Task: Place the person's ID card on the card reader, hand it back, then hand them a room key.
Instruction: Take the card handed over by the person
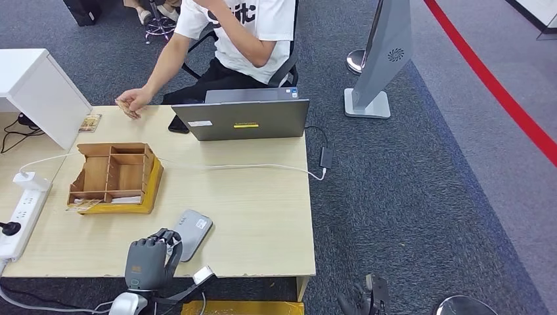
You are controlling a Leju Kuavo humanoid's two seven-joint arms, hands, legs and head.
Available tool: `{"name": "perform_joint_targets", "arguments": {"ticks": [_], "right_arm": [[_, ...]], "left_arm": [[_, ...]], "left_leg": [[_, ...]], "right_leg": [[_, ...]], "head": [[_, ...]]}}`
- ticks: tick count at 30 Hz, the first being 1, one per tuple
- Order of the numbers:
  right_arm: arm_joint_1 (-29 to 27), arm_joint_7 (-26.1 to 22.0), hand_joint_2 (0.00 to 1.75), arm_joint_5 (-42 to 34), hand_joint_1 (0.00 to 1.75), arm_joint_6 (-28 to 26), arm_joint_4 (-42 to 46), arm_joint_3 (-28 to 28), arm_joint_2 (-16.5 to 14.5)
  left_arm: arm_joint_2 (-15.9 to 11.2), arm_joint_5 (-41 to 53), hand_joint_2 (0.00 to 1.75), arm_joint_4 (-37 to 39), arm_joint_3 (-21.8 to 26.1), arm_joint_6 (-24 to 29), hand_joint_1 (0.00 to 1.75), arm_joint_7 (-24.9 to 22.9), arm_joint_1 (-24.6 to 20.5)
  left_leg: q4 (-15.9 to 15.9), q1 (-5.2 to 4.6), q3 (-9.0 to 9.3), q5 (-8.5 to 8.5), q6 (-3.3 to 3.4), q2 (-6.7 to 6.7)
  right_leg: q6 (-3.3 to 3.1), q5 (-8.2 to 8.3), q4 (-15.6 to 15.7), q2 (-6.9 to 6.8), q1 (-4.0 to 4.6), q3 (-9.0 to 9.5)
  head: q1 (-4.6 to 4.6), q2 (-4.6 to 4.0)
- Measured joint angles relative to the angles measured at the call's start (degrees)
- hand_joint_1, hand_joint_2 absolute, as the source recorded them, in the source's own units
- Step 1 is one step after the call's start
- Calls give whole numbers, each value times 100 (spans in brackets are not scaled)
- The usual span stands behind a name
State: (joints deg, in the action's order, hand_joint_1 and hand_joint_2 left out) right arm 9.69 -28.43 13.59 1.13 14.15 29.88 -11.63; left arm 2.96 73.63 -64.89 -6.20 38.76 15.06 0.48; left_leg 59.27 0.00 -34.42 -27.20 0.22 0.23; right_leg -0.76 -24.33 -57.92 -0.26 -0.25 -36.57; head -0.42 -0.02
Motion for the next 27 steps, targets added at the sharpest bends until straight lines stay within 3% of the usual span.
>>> {"name": "perform_joint_targets", "arguments": {"ticks": [9, 13, 17, 27], "right_arm": [[-1, 13, 175, 99, 0, 62, 1, 0, 23], [4, 16, 175, 158, 0, 65, 1, -1, 25], [30, 20, 175, 216, 0, 69, 1, -5, 24], [140, 159, 175, 404, 0, 139, -1, -62, 13]], "left_arm": [[52, 47, 175, 354, 293, 63, 175, 109, -205], [99, 59, 175, 159, 326, 13, 175, 287, -222], [86, 341, 175, -155, 328, -167, 175, 131, -346], [-478, 417, 175, -437, 584, -555, 175, -114, -1380]], "left_leg": [[0, 0, 1, 3, -2, 0], [0, 1, 0, 7, -3, -2], [0, 1, -2, 10, -4, -4], [0, 5, -4, 35, -10, -7]], "right_leg": [[2, 3, -1, 0, 0, 1], [4, 4, -1, -1, 0, 0], [9, 9, -1, -4, 0, 0], [-2, 28, -3, -9, 4, -1]], "head": [[0, 0], [1, 0], [0, 0], [0, 0]]}}
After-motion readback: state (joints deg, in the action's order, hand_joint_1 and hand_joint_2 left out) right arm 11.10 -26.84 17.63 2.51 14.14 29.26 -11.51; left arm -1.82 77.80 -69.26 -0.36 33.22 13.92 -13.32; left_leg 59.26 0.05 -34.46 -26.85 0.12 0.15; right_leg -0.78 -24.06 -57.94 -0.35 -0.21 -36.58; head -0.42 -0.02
